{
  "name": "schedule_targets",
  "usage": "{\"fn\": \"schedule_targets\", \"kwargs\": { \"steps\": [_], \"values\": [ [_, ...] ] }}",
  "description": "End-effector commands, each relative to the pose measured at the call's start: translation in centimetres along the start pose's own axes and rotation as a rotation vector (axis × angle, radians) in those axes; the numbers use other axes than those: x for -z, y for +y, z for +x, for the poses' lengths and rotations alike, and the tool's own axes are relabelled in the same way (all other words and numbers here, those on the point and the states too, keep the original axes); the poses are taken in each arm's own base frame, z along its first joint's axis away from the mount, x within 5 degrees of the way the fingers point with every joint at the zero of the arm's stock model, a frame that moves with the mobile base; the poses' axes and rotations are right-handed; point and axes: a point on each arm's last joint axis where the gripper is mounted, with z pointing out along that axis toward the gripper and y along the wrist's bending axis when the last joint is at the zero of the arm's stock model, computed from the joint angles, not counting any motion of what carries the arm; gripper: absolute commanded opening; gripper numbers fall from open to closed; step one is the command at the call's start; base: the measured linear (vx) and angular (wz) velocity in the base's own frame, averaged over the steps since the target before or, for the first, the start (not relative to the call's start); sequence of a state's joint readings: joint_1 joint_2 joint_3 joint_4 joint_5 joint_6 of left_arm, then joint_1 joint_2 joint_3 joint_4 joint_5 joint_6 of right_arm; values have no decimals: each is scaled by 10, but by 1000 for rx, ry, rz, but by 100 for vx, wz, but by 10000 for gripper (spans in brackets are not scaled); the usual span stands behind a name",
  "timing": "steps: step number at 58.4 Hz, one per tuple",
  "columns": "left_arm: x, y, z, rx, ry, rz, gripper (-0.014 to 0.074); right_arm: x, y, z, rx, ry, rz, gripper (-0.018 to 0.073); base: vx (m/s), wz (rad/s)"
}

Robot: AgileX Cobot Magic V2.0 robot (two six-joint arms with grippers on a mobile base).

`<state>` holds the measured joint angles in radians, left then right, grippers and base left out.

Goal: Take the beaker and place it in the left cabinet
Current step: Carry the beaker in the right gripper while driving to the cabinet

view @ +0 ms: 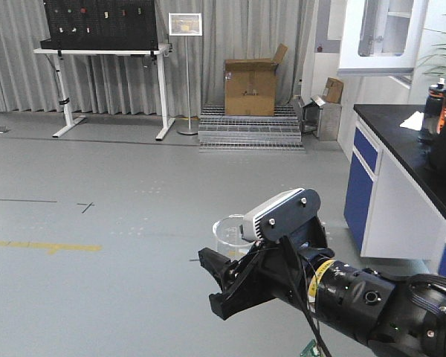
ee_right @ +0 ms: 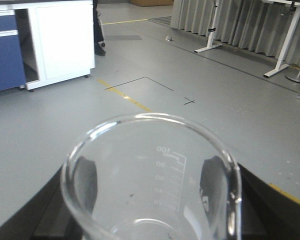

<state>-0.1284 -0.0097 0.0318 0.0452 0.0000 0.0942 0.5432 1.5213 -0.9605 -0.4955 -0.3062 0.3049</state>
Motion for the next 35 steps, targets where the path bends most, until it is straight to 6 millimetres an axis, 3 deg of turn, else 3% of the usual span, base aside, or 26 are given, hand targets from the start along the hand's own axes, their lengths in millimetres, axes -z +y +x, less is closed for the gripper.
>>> {"fn": "schedule_targets", "kwargs": {
  "steps": [1, 35],
  "values": [
    [1, 0, -3, 6, -77, -7, 1, 10, -2, -28, 2, -139, -6, -9, 71, -2],
    [1, 0, -3, 6, -77, -7, 1, 10, -2, -28, 2, -139, -6, -9, 74, -1]
  ]
}}
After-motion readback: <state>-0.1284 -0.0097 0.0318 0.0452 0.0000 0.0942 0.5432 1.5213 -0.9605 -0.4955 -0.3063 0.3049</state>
